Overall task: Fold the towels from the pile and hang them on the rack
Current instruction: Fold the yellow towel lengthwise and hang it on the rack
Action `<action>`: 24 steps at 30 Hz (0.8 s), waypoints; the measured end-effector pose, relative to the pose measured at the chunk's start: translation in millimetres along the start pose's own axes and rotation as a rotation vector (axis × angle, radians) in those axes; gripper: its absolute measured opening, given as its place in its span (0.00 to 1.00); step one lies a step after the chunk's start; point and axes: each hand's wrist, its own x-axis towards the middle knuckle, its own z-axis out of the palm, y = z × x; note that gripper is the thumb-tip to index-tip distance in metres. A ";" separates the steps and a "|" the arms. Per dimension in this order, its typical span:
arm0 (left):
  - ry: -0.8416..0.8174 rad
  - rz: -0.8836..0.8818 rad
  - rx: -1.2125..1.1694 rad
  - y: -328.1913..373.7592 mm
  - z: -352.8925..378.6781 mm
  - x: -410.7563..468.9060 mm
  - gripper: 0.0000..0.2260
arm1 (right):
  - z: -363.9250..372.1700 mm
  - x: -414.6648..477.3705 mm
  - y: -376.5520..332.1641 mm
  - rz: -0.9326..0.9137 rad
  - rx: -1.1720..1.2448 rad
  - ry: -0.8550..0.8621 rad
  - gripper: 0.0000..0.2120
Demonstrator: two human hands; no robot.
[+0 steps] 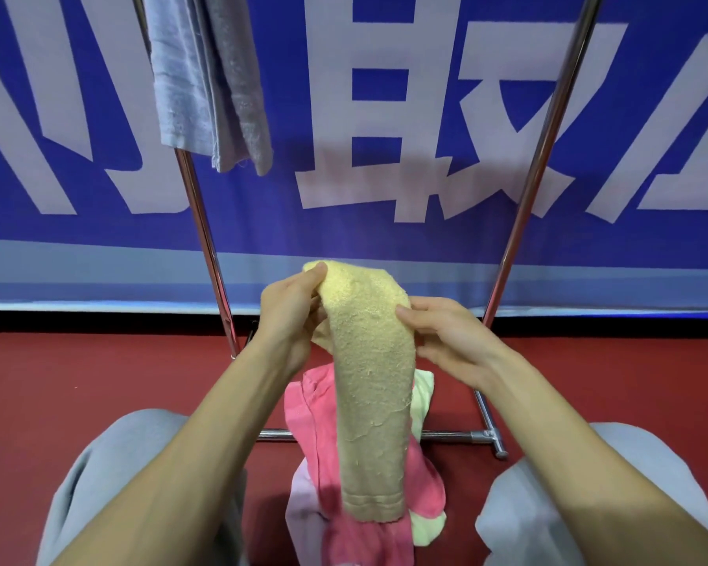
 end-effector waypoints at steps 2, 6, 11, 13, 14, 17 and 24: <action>0.023 -0.003 -0.026 0.6 -1.0 1.4 0.10 | 1.9 -0.6 0.1 -0.044 -0.064 0.052 0.10; -0.078 0.226 0.356 -8.5 2.1 1.1 0.17 | 5.7 2.3 5.0 -0.072 -0.110 0.234 0.09; -0.255 0.083 0.716 -18.3 0.0 2.4 0.29 | 3.2 -0.9 -2.8 -0.104 0.007 0.267 0.09; -0.298 0.003 0.754 -17.2 -1.0 -0.3 0.30 | -0.2 -2.1 -4.8 -0.115 0.063 0.265 0.10; -0.331 -0.023 0.737 -17.5 -1.0 -1.7 0.29 | -1.9 -2.6 -5.3 -0.116 0.103 0.272 0.10; -0.457 0.014 0.686 -22.5 0.9 -6.9 0.18 | -6.0 -2.5 -7.7 -0.117 0.283 0.307 0.13; -0.377 0.178 0.356 -28.7 18.0 -13.9 0.06 | -14.0 -6.9 -12.9 -0.131 0.493 0.279 0.10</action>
